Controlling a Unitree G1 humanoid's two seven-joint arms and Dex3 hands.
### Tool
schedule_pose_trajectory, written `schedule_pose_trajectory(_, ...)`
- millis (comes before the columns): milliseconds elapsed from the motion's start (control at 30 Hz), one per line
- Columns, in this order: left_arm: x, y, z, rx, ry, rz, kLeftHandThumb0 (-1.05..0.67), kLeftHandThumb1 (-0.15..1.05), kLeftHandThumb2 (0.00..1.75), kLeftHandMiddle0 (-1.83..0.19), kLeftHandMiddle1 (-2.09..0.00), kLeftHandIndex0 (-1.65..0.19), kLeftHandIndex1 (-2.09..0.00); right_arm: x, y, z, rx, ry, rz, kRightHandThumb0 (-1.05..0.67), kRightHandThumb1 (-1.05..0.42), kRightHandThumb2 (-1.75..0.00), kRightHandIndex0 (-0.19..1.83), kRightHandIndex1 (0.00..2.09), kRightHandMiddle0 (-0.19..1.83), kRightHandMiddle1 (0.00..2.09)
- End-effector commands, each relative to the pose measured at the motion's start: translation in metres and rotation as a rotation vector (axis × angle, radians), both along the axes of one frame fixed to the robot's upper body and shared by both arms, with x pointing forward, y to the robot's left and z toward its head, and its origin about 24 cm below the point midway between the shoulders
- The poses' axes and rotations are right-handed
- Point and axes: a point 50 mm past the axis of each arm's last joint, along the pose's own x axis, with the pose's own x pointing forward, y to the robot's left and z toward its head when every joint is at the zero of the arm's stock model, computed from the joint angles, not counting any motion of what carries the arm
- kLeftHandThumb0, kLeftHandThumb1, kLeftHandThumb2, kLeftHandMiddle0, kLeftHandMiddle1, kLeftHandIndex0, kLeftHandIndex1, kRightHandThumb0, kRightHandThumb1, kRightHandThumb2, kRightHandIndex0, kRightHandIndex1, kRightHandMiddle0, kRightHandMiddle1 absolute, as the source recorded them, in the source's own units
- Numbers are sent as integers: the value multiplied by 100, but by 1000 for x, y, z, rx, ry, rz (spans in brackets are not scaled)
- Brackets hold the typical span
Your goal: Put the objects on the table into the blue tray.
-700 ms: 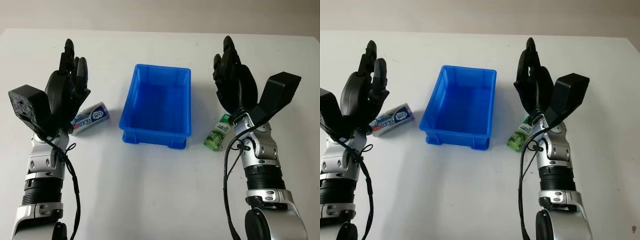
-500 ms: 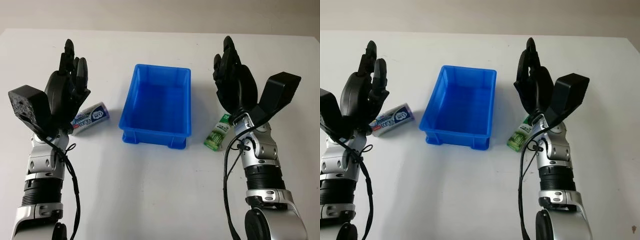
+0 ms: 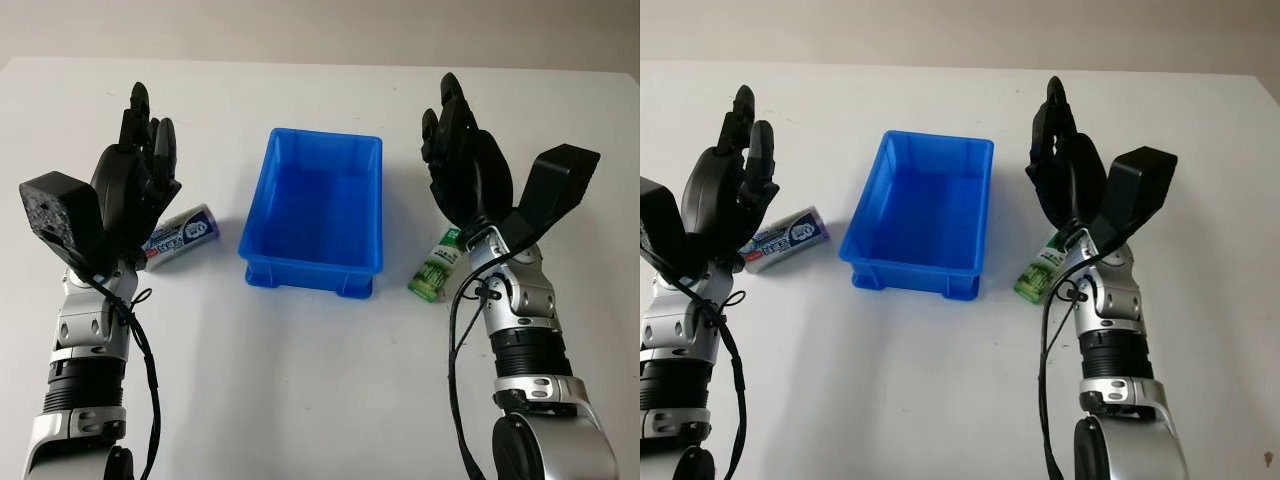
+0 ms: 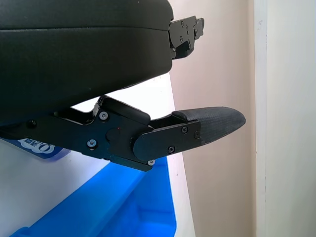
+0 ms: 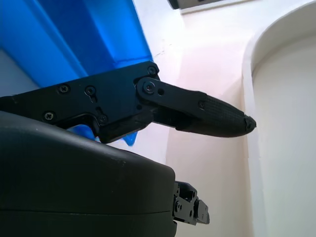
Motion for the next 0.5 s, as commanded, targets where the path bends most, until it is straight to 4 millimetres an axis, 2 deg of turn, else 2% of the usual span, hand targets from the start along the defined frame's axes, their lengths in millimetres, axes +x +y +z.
schedule_pose_trajectory(0,-2,-1,3,9,-16,-2,-77,105,63,19,0,19,0,-4,-15,19,-98,-72,-14,-83,-105,-50,-19,0,-19,0)
schedule_pose_trajectory(133,-1,-1,3,-6,-17,-14,-76,105,62,19,0,19,0,-10,-37,42,-369,-68,42,-78,-105,-29,-19,0,-19,0)
schedule_pose_trajectory(200,-1,-1,3,-9,-18,-17,-75,105,62,19,0,19,0,-13,-42,48,-464,-67,56,-76,-105,-25,-19,1,-19,1)
schedule_pose_trajectory(333,1,-3,3,-9,-18,-26,-75,105,63,19,0,19,0,-20,-50,50,-536,-23,88,-71,-102,-9,-18,1,-18,3)
schedule_pose_trajectory(467,2,-3,3,-8,-21,-33,-74,105,63,19,0,19,0,-25,-56,50,-621,32,111,-70,-96,-5,-18,2,-18,4)
